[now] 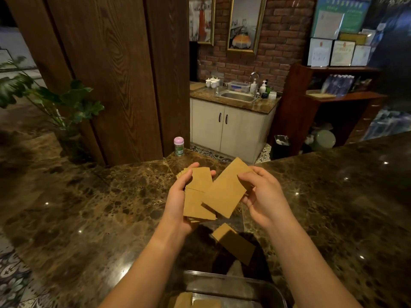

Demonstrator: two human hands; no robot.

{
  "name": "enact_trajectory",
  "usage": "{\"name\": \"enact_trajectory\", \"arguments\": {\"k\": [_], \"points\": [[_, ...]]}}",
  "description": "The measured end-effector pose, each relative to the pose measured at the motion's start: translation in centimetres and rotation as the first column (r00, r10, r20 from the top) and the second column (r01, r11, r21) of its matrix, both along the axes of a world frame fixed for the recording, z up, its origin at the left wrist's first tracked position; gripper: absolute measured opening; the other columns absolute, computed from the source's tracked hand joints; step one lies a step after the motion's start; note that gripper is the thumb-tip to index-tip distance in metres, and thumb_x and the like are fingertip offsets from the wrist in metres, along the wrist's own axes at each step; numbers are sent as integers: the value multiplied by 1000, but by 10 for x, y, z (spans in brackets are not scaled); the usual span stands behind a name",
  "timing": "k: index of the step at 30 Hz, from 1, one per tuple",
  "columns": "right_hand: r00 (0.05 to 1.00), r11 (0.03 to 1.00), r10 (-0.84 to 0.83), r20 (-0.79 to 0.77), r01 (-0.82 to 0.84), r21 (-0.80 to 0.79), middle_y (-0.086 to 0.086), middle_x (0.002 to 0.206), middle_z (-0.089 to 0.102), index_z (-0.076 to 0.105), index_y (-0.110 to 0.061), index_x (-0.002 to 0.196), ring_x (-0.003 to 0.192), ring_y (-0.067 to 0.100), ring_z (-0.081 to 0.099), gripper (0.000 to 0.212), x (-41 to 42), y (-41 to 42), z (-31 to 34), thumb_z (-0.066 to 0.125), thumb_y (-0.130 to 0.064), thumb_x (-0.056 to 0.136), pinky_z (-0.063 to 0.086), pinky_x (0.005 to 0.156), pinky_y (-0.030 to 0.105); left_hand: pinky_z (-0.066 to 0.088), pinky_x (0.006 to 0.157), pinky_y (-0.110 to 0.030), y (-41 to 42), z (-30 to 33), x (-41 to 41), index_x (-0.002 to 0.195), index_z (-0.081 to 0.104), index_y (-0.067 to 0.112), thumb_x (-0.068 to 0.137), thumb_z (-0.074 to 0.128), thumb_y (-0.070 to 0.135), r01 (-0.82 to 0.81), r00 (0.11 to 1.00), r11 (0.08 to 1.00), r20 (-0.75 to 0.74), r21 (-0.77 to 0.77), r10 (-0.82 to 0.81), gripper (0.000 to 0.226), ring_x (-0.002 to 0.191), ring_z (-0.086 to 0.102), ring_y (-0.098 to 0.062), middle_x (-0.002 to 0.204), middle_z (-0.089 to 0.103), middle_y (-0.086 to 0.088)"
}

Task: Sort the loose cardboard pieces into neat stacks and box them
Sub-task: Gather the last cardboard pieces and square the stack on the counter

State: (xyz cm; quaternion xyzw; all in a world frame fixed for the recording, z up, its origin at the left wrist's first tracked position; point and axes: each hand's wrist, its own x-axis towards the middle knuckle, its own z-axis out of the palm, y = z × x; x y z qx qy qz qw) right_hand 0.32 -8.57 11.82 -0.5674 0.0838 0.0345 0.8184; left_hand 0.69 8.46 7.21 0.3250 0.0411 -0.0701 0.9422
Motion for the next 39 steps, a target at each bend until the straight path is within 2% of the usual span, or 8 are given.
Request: {"name": "enact_trajectory", "arguments": {"k": [6, 9, 18, 24, 28, 31, 36, 39], "points": [[975, 987, -24, 219, -11, 158, -1, 99, 75, 69, -25, 106, 96, 19, 71, 38, -5, -4, -8, 57, 7, 92, 58, 80, 36, 60, 70, -49, 0, -8, 3, 126, 62, 24, 96, 56, 37, -28, 991, 994, -133, -103, 14, 33, 82, 75, -34, 92, 77, -16], [942, 983, 61, 330, -113, 142, 3, 86, 70, 71, -18, 66, 93, 23, 62, 37, -6, -10, -11, 52, 12, 78, 48, 82, 37, 58, 70, -46, 4, -5, 2, 127, 62, 20, 82, 68, 30, 57, 988, 997, -144, -56, -64, 46, 78, 72, -35, 100, 74, -20], [884, 897, 408, 227, -435, 83, 10, 126, 69, 52, -17, 46, 114, 29, 63, 25, 11, -13, -15, 70, -11, 61, 54, 85, 43, 59, 66, -44, -5, 12, -9, 119, 71, 21, 83, 67, 35, 398, 916, 899, -125, 184, -380, 39, 88, 68, -32, 115, 67, -18], [824, 842, 539, 175, -522, -138, 7, 124, 72, 53, -17, 45, 119, 21, 65, 48, 18, -16, -17, 49, 13, 82, 58, 68, 28, 59, 65, -47, 0, 11, -16, 136, 57, 22, 81, 68, 16, 589, 808, 802, -74, 99, -584, 56, 88, 67, -45, 108, 68, -27], [828, 799, 554, 89, -498, -337, 2, 119, 74, 76, -13, 72, 74, 10, 71, 47, 19, -15, -10, 44, 13, 92, 47, 47, 17, 58, 68, -44, 5, 6, -10, 142, 48, 20, 79, 56, 4, 651, 759, 755, -48, 85, -649, 65, 88, 67, -41, 117, 62, -31], [900, 863, 392, 191, -288, -415, -7, 134, 64, 66, -36, 123, 112, 11, 65, 42, 16, -19, -10, 56, -5, 96, 54, 84, 28, 57, 69, -48, 9, 1, -3, 135, 57, 25, 79, 52, 1, 440, 897, 898, -57, 4, -439, 61, 80, 66, -39, 111, 65, -31], [628, 288, 776, 48, -285, -914, -39, 153, -29, -14, -69, 142, 148, 5, -25, 135, -7, 0, -20, 86, -71, 52, 0, 118, 51, 57, 77, -52, 9, -7, 6, 131, 57, 22, 89, 55, 8, 192, 969, 974, -179, 122, -169, 45, 88, 67, -37, 110, 65, -24], [591, 92, 806, 19, -94, -991, -24, 159, -30, -32, -59, 141, 141, 0, -39, 146, -4, 15, -28, 82, -75, 52, -14, 119, 50, 39, 109, -59, 1, -11, 2, 142, 50, 12, 91, 62, 17, 312, 940, 938, -189, 149, -283, 53, 124, 55, -44, 139, 53, -29]]}}
